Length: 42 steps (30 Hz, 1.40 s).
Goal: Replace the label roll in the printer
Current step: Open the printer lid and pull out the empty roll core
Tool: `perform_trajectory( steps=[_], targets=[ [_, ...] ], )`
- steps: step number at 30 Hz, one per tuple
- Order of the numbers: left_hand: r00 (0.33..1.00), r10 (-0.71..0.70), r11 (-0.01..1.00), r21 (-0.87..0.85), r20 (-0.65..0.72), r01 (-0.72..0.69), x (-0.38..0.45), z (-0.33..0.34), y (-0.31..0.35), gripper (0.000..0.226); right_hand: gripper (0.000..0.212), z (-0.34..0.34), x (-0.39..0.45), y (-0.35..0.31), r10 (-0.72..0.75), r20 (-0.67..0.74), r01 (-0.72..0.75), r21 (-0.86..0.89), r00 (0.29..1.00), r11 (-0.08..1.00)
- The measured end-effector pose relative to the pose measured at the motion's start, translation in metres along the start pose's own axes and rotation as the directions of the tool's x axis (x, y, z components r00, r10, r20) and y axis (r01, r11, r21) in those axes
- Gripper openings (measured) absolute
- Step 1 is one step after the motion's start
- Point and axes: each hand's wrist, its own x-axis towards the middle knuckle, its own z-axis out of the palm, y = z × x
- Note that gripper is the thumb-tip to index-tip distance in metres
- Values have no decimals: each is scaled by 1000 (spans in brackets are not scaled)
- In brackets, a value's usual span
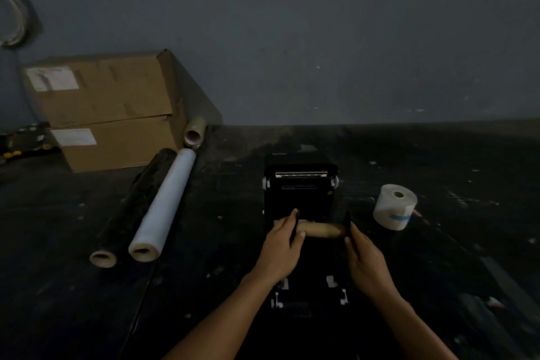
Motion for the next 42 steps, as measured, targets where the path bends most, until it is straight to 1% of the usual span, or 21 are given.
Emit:
perform_trajectory(
  steps=[6,8,10,14,18,20,25,28,30,33,36,38,40,42],
  targets=[
    [999,43,999,-6,-4,-43,0,-25,9,52,42,-12,-5,-22,-98,-89,91,-78,991,993],
    [998,43,999,15,43,-43,0,-29,13,53,41,-17,-6,-20,-119,-113,108,-98,986,989],
    [996,33,999,17,84,-34,-1,-32,15,55,40,-21,-9,-18,-108,-116,97,-96,987,991],
    [993,6,999,-46,121,-1,-6,-39,16,53,36,-23,-10,-14,-88,-149,92,21,985,996],
    [994,14,998,-69,112,-6,-9,-48,15,51,36,-24,-17,-10,-85,-115,98,107,990,989],
    [989,11,993,-117,145,6,-7,-52,19,52,36,-26,-22,-14,-50,-115,70,180,992,981],
    [976,21,960,-277,216,40,-7,-29,23,53,36,-34,-47,-5,52,-274,32,295,960,955],
    [955,6,903,-412,295,122,-17,1,25,52,35,-41,-69,11,165,-364,-8,395,917,919],
    [933,-13,847,-491,361,202,-21,20,30,51,35,-51,-78,22,244,-375,-56,447,894,893],
    [905,-29,798,-536,424,276,-25,48,41,52,38,-70,-90,42,314,-389,-97,485,866,869],
    [901,-76,769,-551,427,326,-24,72,48,53,38,-85,-98,68,370,-420,-117,518,828,848],
    [906,-110,773,-537,409,336,-21,83,50,52,38,-92,-101,88,421,-415,-136,563,807,815],
    [922,-149,846,-437,357,306,-17,92,49,50,39,-99,-99,107,456,-393,-162,590,799,791],
    [939,-173,926,-275,297,257,-12,103,51,50,37,-109,-92,124,464,-364,-174,605,807,777]
  ],
)
